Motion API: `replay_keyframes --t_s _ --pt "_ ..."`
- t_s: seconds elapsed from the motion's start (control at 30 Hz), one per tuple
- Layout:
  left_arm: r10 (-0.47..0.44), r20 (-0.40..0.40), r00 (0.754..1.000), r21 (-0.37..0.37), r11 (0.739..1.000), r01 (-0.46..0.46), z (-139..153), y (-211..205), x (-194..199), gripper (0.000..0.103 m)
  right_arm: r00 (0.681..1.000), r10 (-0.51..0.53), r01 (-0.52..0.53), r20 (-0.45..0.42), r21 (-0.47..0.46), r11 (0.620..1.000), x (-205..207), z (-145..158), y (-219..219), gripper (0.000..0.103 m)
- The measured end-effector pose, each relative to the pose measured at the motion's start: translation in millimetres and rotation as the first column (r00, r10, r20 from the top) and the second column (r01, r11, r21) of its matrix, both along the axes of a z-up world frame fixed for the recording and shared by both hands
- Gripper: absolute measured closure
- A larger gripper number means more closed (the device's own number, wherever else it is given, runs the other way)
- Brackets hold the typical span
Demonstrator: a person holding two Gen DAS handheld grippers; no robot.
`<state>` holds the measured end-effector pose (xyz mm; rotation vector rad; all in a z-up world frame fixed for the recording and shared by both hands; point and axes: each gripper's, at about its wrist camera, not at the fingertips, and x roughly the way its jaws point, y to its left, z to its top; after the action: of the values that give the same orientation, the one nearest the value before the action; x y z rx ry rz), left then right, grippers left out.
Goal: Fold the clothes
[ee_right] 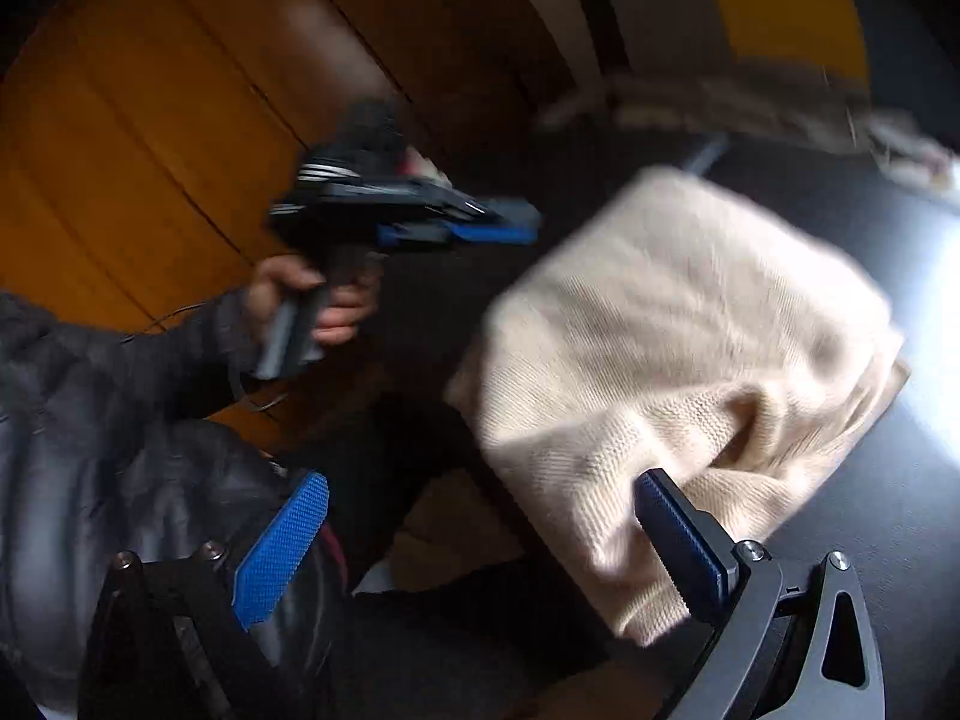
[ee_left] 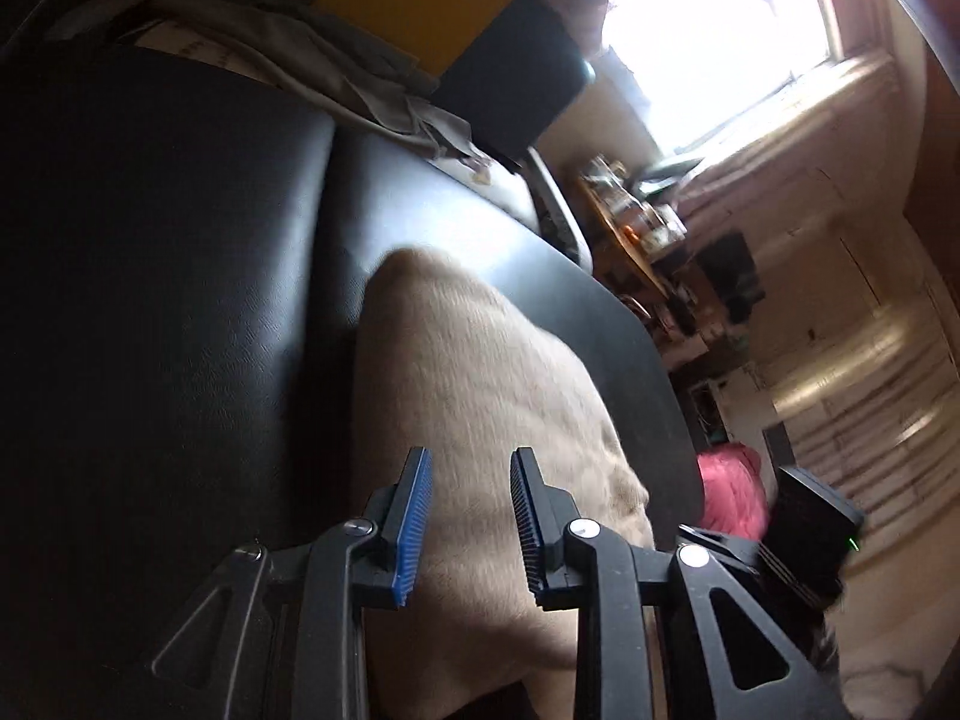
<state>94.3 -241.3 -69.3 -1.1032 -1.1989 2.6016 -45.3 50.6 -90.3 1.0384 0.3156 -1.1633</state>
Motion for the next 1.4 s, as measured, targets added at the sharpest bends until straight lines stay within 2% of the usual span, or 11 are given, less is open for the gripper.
replay_keyframes --t_s 0.23,0.33,0.47,0.6,0.73,0.93,1.07,1.17,1.2,1.33,1.4 --pt "-0.209 0.002 0.978 -0.104 0.973 0.208 -27.3 59.4 -11.1 0.078 0.983 -0.089 0.066 0.162 0.140 0.988 4.9 -45.1 32.1 0.000" --pt "-0.253 0.000 0.967 -0.130 0.959 0.251 -35.6 71.9 -14.7 0.078 0.984 -0.112 0.088 0.138 0.171 0.981 16.4 -63.9 48.1 0.000" --pt "-0.245 -0.013 0.969 -0.112 0.964 0.242 -32.8 67.5 -13.8 0.078 0.976 -0.205 0.198 0.069 0.094 0.976 10.2 -34.1 69.9 0.000" --pt "-0.241 -0.025 0.970 -0.124 0.964 0.236 -29.8 65.6 -6.2 0.077 0.893 -0.449 0.451 0.045 -0.056 0.891 -25.1 9.9 95.6 0.000" --pt "-0.247 -0.023 0.969 -0.150 0.959 0.241 -26.9 69.7 -0.2 0.077 0.799 -0.599 0.602 0.053 -0.067 0.796 -50.9 13.3 83.7 0.000" --pt "-0.248 -0.027 0.968 -0.140 0.960 0.242 -27.3 67.5 -1.3 0.077 0.775 -0.629 0.630 0.061 0.008 0.777 -70.2 -15.9 41.3 0.002" --pt "-0.252 -0.044 0.967 -0.168 0.956 0.241 -21.4 72.8 -2.7 0.076 0.754 -0.652 0.650 0.084 0.054 0.758 -82.3 -33.0 31.3 0.050" --pt "-0.269 -0.067 0.961 -0.193 0.948 0.253 -15.6 76.5 0.2 0.073 0.742 -0.667 0.660 0.062 0.110 0.744 -85.5 -38.1 22.2 0.066" --pt "-0.277 -0.070 0.958 -0.199 0.945 0.259 -14.9 77.3 1.2 0.072 0.740 -0.671 0.664 0.051 0.098 0.741 -84.0 -29.1 23.2 0.083" --pt "-0.300 -0.055 0.952 -0.206 0.937 0.283 -20.6 80.5 3.6 0.071 0.711 -0.704 0.703 0.002 -0.033 0.710 -69.6 20.9 51.2 0.091" --pt "-0.306 -0.041 0.951 -0.209 0.934 0.291 -24.8 82.4 3.1 0.071 0.683 -0.725 0.728 -0.085 -0.003 0.686 -68.3 15.9 62.3 0.092"
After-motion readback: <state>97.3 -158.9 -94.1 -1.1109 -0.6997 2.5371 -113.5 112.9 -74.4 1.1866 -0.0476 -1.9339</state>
